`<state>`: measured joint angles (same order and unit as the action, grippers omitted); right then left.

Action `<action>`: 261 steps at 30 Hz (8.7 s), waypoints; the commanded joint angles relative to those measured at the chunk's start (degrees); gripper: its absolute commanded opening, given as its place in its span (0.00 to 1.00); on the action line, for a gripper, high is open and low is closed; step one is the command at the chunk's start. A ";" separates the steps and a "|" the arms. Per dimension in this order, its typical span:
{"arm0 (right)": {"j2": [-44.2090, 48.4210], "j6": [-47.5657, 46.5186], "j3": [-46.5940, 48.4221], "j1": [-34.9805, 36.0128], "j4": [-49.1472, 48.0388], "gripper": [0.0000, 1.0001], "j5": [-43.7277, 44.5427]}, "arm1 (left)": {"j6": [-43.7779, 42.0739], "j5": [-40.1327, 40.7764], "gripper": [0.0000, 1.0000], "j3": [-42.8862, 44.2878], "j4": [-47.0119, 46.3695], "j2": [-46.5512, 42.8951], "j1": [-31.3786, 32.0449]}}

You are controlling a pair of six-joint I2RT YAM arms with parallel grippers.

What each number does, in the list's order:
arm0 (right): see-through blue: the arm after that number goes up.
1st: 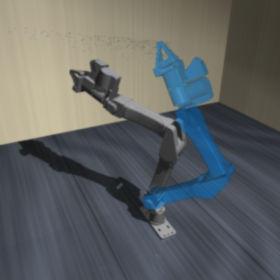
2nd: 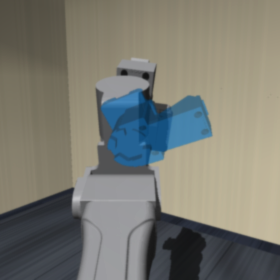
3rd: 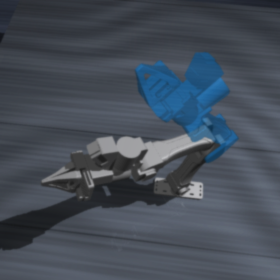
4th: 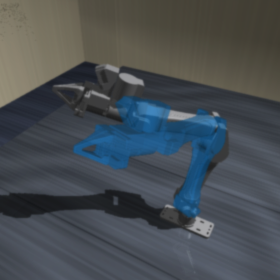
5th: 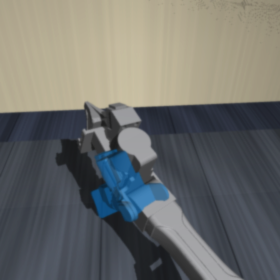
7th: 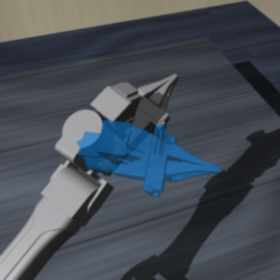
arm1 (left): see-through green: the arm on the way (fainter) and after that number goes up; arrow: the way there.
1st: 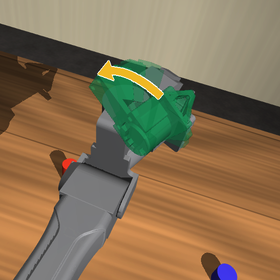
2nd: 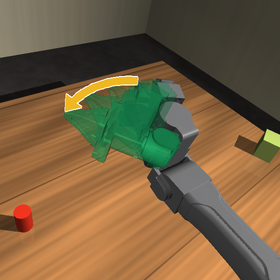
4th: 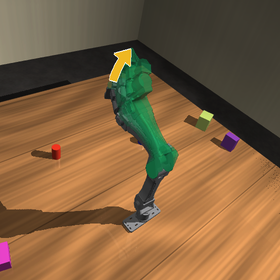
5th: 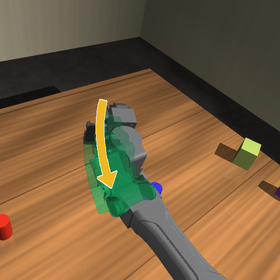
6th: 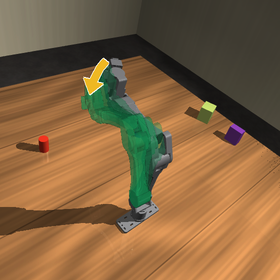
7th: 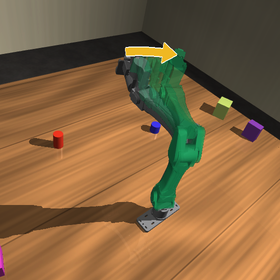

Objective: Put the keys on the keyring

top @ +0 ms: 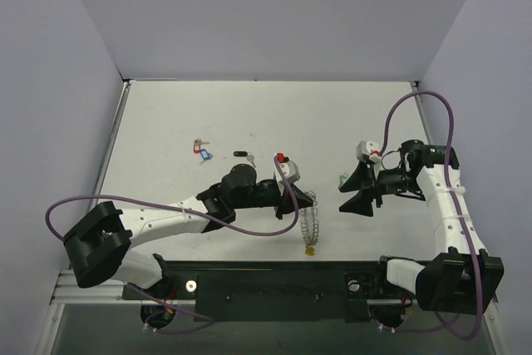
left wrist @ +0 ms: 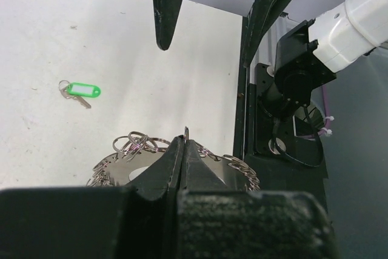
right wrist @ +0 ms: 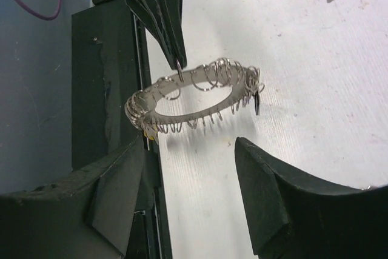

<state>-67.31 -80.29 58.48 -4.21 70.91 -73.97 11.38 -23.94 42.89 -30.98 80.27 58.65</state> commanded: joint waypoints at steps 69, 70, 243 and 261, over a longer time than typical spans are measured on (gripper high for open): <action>-43.78 89.26 9.90 -1.42 -45.69 0.26 38.91 | 0.40 -2.34 0.00 -8.18 -0.57 -17.34 -7.68; -44.05 89.17 9.90 -1.42 -45.52 0.26 38.65 | 0.40 -2.34 0.00 -8.18 -0.48 -17.25 -7.68; -45.10 84.16 11.13 -0.45 -43.41 0.15 34.07 | 0.84 -2.25 0.00 -7.03 2.42 -15.58 -6.80; -46.42 84.33 11.48 -0.36 -43.23 0.16 32.32 | 1.02 -1.98 0.00 -7.47 2.42 -15.85 -6.71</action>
<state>-113.16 4.47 69.12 -4.82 24.91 -41.12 11.81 -25.74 34.09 -25.82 64.84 51.70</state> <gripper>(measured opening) 0.154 0.015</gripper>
